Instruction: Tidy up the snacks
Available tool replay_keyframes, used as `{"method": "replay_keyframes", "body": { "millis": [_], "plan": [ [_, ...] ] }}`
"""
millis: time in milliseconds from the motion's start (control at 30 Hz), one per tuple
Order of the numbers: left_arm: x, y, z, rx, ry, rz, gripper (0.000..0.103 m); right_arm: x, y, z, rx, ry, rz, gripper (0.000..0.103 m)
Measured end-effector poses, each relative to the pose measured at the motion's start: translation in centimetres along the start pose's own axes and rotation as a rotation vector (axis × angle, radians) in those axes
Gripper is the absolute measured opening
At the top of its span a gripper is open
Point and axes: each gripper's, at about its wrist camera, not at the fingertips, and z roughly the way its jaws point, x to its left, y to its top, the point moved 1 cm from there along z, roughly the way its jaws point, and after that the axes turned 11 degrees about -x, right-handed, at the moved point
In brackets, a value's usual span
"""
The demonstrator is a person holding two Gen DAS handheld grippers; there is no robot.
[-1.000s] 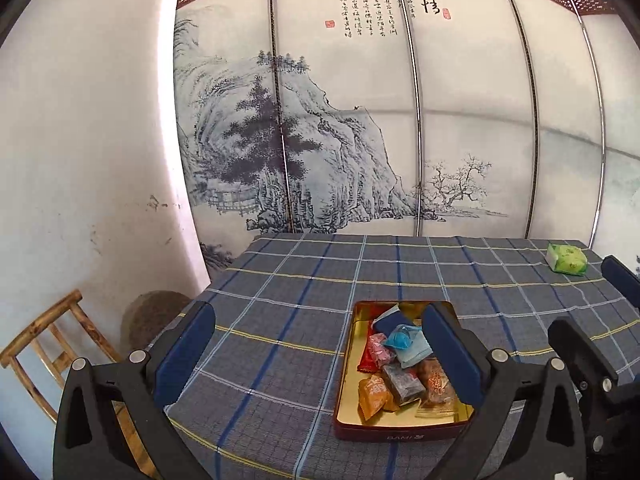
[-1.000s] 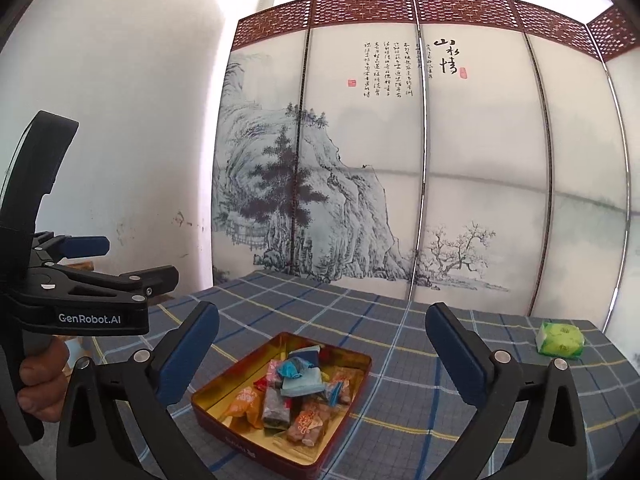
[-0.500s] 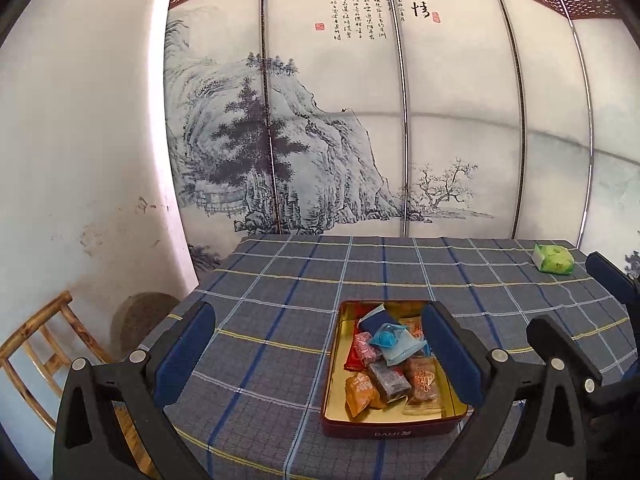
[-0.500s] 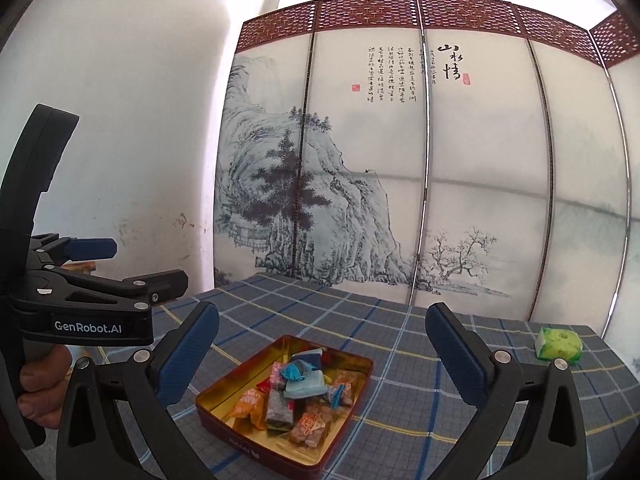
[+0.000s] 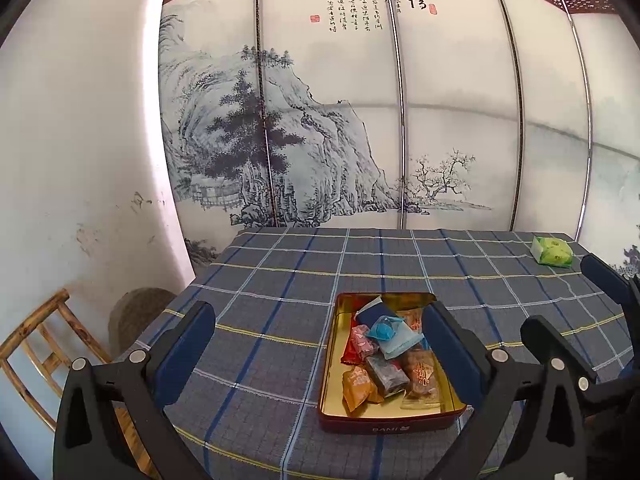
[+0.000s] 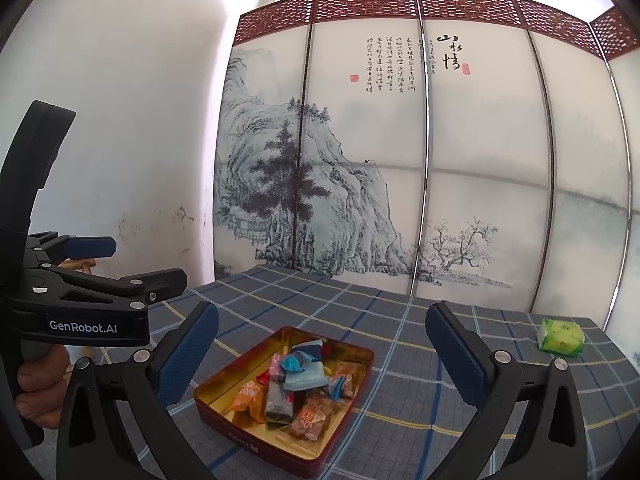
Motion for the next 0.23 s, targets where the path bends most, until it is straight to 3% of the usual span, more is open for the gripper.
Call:
{"method": "replay_keyframes", "body": {
  "millis": [133, 233],
  "plan": [
    [-0.5, -0.1, 0.8, 0.002, -0.021, 0.011, 0.103, -4.4, -2.2, 1.9, 0.116, -0.056, 0.062, 0.103],
    [-0.9, -0.2, 1.3, 0.009, -0.012, 0.039, 0.103, -10.8, -5.1, 3.3, 0.233, -0.161, 0.085, 0.103]
  ]
}}
